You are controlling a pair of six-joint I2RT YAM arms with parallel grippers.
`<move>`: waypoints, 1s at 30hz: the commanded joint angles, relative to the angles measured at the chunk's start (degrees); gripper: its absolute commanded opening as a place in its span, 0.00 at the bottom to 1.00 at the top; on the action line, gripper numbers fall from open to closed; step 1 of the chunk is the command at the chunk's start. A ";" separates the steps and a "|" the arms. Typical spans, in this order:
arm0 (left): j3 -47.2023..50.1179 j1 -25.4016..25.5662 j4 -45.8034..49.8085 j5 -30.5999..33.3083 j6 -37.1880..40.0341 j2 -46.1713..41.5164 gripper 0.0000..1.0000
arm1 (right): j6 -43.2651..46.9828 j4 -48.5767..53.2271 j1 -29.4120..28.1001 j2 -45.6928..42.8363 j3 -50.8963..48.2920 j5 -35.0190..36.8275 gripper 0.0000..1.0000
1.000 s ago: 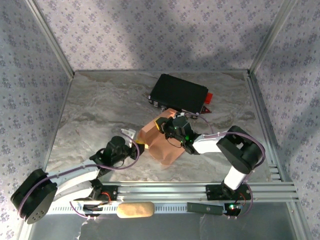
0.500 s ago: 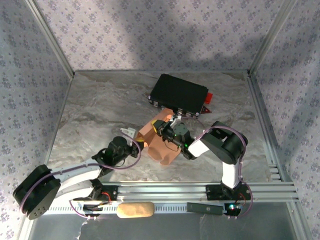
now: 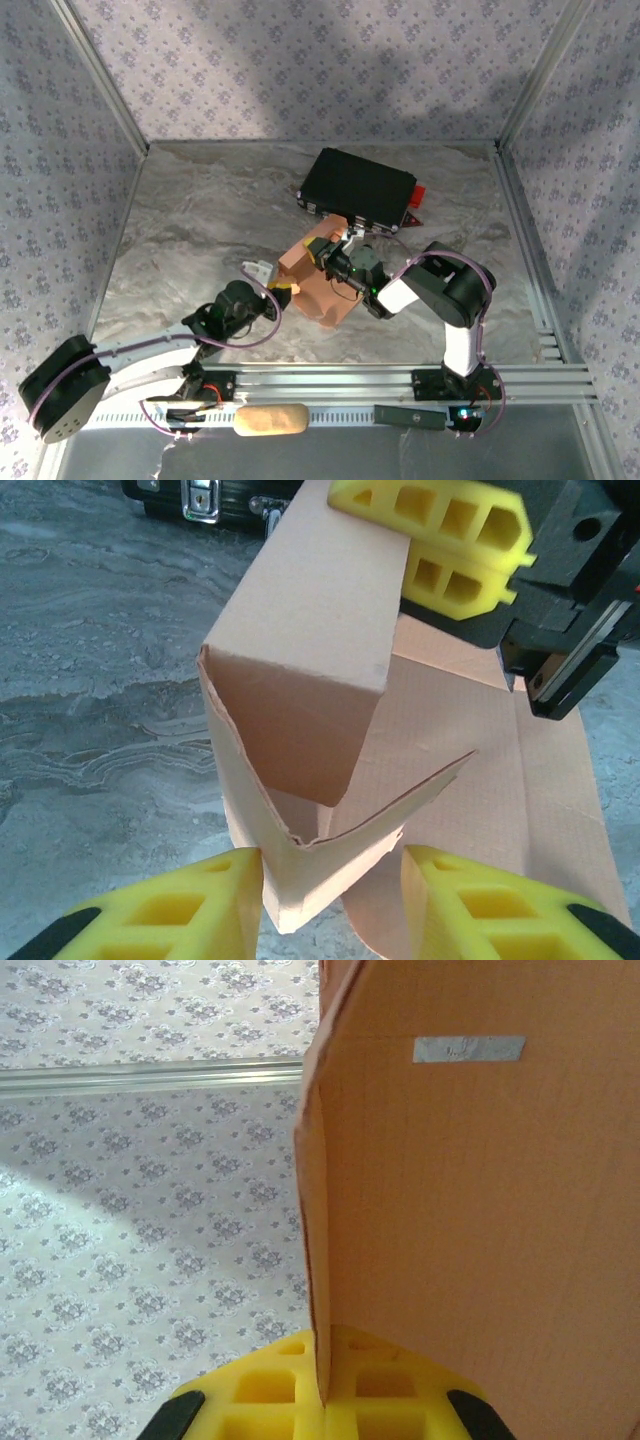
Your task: Fold the paper box
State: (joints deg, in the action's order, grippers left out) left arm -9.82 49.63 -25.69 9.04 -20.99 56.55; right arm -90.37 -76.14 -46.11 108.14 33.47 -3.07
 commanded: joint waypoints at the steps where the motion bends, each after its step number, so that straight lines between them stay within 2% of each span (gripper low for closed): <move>1: -1.57 0.30 -1.32 -0.07 0.42 2.38 0.40 | 0.21 -2.52 -0.11 0.76 0.42 -0.54 0.00; 5: -2.47 0.54 -3.18 1.24 0.34 5.79 0.38 | 0.21 -2.38 -0.44 0.56 0.71 -0.58 0.00; 10: -3.07 1.39 -6.09 6.00 -0.69 7.53 0.38 | 0.37 -2.75 -1.01 0.81 0.52 -0.20 0.00; 18: -5.42 2.18 -9.20 6.83 -0.81 12.90 0.37 | -0.42 -3.53 -1.17 2.25 0.80 0.34 0.00; 25: -6.61 2.75 -10.33 12.04 -1.77 16.58 0.35 | -1.69 -3.19 -1.56 2.52 0.89 0.94 0.00; 30: -7.99 2.96 -11.17 13.26 -1.79 18.89 0.35 | -2.31 -2.81 -1.80 2.86 0.97 1.24 0.00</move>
State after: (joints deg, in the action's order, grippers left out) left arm -15.35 52.23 -32.97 19.73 -22.13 74.46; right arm -91.59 -78.13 -46.92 109.93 33.58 -1.32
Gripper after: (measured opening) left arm 0.347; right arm 0.061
